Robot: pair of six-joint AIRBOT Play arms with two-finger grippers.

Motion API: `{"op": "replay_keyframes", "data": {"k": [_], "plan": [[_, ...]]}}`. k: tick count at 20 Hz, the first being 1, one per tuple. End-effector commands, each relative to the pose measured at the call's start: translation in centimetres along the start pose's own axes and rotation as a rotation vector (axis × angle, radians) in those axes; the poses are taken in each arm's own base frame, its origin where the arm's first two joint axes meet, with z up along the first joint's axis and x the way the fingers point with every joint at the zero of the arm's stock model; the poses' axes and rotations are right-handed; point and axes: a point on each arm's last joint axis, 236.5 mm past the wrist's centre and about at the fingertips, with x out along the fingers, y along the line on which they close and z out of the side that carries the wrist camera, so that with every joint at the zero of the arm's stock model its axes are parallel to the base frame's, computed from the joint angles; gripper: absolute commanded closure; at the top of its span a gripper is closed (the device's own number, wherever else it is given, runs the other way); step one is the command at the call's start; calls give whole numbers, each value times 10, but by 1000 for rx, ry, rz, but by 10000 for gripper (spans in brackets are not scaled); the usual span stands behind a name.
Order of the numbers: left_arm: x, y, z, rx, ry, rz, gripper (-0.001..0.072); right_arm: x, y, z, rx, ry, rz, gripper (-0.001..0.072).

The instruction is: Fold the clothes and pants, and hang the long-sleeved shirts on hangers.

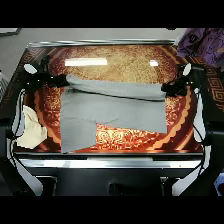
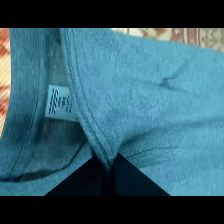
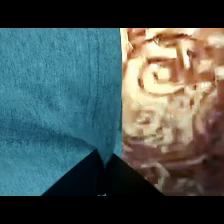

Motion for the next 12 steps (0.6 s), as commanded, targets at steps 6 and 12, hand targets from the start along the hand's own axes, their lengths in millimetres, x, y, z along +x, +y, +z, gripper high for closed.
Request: {"op": "replay_keyframes", "data": {"k": [6,12], "plan": [[15,8,-32,-17,119,2,690,37,-1,-30,16,157,6,675],[1,6,-17,-99,76,8,11,23,7,-32,0,161,36,208]]}}
